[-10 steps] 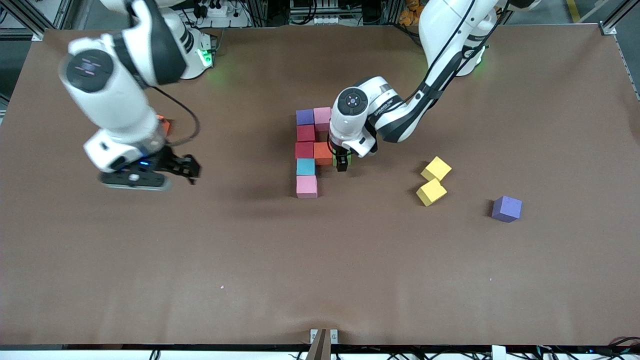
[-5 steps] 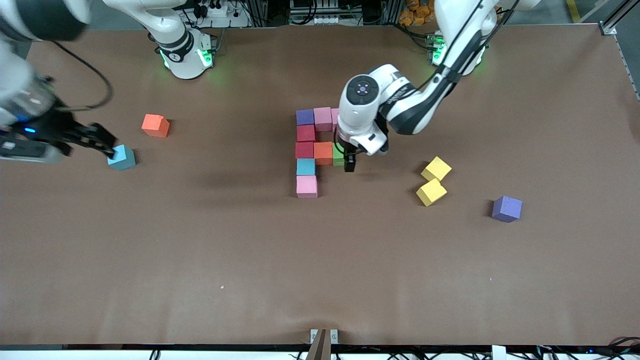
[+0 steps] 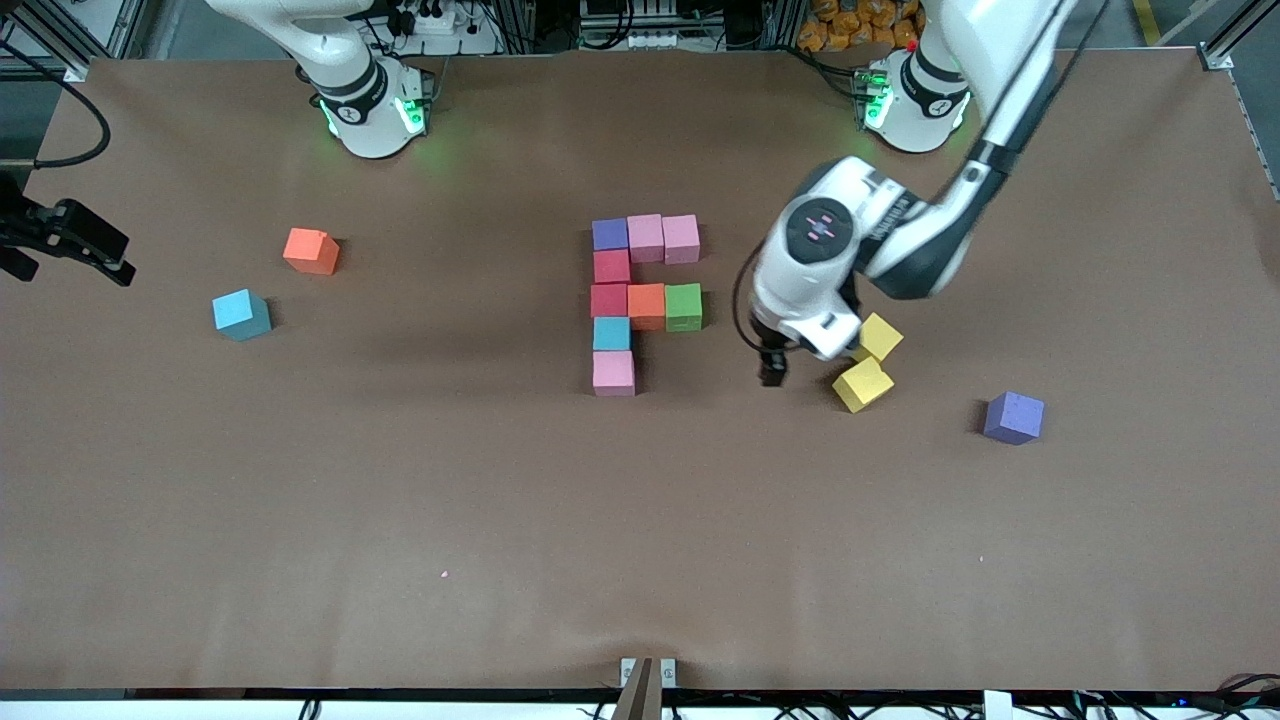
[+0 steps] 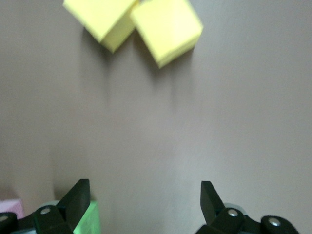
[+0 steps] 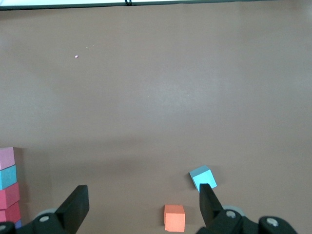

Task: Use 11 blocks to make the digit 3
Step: 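Reach the left gripper toward the two yellow blocks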

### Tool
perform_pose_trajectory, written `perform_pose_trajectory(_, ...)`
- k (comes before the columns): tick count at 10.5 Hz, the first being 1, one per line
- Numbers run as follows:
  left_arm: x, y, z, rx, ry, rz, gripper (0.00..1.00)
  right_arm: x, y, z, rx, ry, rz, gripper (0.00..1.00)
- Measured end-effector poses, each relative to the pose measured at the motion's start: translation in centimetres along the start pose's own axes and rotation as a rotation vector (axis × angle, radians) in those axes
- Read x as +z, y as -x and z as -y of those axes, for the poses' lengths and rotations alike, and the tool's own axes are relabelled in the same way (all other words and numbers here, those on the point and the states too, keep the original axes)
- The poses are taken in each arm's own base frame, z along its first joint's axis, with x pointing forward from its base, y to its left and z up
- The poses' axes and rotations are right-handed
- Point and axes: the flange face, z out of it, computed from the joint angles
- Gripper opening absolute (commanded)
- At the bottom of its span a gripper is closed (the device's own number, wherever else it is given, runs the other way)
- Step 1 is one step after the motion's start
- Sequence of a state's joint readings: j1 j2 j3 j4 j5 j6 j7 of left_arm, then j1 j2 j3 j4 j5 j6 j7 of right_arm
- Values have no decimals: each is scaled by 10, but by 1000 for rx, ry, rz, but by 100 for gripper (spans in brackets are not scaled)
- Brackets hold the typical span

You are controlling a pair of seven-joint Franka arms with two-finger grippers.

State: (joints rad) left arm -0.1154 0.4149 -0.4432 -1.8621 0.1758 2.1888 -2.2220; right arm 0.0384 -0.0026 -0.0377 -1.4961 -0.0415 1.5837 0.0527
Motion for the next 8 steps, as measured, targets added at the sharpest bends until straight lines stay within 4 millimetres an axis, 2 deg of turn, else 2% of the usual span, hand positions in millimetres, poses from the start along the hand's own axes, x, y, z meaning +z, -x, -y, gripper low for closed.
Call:
perform_pose_trajectory(2, 4, -65, -29, -41, -48, 2, 100, -3, 1, 1, -2, -2, 5, 100)
perform_pose_trajectory(3, 8, -90, -40, -66, -62, 4, 100, -2, 1, 2, -4, -4, 11, 100)
perform_pose_trajectory(4, 15, -105, -45, -86, -77, 5, 100, 1, 0, 3, -5, -4, 17, 100)
perform_pose_trajectory(8, 66, -109, -41, -94, -171, 3, 100, 11, -5, 5, -8, -6, 33, 100)
